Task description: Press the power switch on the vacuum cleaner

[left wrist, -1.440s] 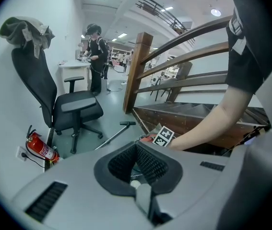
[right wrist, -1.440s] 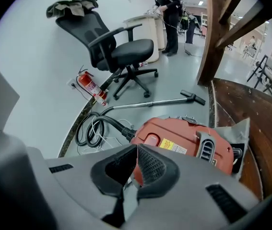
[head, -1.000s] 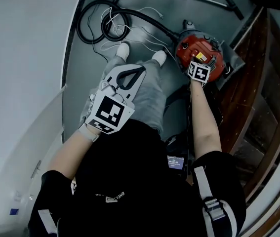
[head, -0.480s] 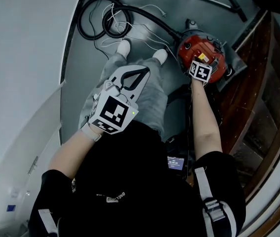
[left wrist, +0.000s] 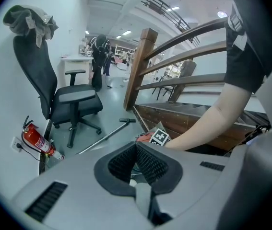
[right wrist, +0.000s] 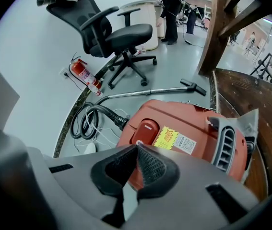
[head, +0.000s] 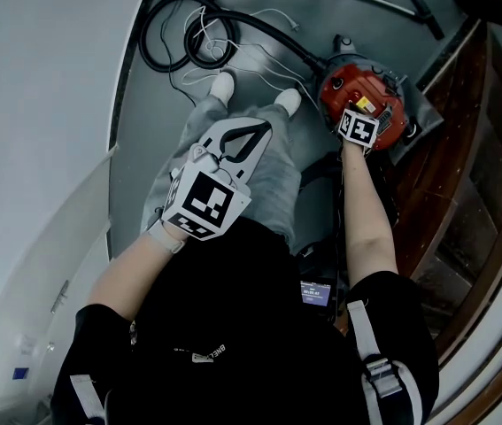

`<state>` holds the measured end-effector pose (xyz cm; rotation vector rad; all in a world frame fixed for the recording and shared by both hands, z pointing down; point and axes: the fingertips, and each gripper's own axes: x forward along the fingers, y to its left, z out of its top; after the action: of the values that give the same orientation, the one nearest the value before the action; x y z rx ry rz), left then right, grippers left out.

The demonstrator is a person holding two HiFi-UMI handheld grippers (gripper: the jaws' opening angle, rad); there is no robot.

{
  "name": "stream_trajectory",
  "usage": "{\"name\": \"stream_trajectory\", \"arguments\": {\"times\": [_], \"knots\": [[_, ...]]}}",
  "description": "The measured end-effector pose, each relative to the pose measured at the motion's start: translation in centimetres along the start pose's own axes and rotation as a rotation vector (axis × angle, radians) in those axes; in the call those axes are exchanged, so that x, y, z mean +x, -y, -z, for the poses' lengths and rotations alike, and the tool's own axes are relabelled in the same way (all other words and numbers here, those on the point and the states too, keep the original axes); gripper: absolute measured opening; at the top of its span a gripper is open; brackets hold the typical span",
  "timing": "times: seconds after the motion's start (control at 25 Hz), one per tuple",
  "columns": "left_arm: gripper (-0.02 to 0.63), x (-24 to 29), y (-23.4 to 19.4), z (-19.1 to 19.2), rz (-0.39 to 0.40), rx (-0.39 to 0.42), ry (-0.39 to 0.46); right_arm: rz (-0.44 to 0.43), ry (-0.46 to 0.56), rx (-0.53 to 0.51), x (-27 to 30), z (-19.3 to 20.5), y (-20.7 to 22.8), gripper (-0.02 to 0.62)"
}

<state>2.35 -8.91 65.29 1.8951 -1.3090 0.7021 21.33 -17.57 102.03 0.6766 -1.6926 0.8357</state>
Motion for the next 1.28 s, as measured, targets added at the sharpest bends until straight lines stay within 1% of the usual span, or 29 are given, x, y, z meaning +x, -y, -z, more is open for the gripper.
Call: {"name": "stream_trajectory", "arguments": {"times": [0.24, 0.56, 0.72, 1.0, 1.16, 1.28], "knots": [[0.015, -0.3, 0.0, -0.1, 0.009, 0.000, 0.001, 0.010, -0.011, 0.004, -0.4, -0.5, -0.1, 0.029], [0.015, -2.4, -0.3, -0.9, 0.008, 0.018, 0.031, -0.007, 0.067, 0.010, -4.1, -3.7, -2.9, 0.029], [0.015, -4.0, -1.1, -1.3, -0.002, 0.014, 0.052, -0.028, 0.113, -0.002, -6.9, -5.5, -5.6, 0.029], [0.015, -7.6, -2.3, -2.0, -0.014, 0.006, 0.104, -0.078, 0.226, -0.032, -13.0, -9.1, -11.1, 0.029], [0.015, -9.7, -3.1, -2.5, -0.015, 0.024, 0.134, -0.114, 0.287, -0.032, -16.6, -10.6, -14.5, 0.029], [0.015, -11.7, -3.6, -2.1, -0.013, 0.030, 0.143, -0.131, 0.338, -0.022, -19.9, -11.2, -17.4, 0.029]]}}
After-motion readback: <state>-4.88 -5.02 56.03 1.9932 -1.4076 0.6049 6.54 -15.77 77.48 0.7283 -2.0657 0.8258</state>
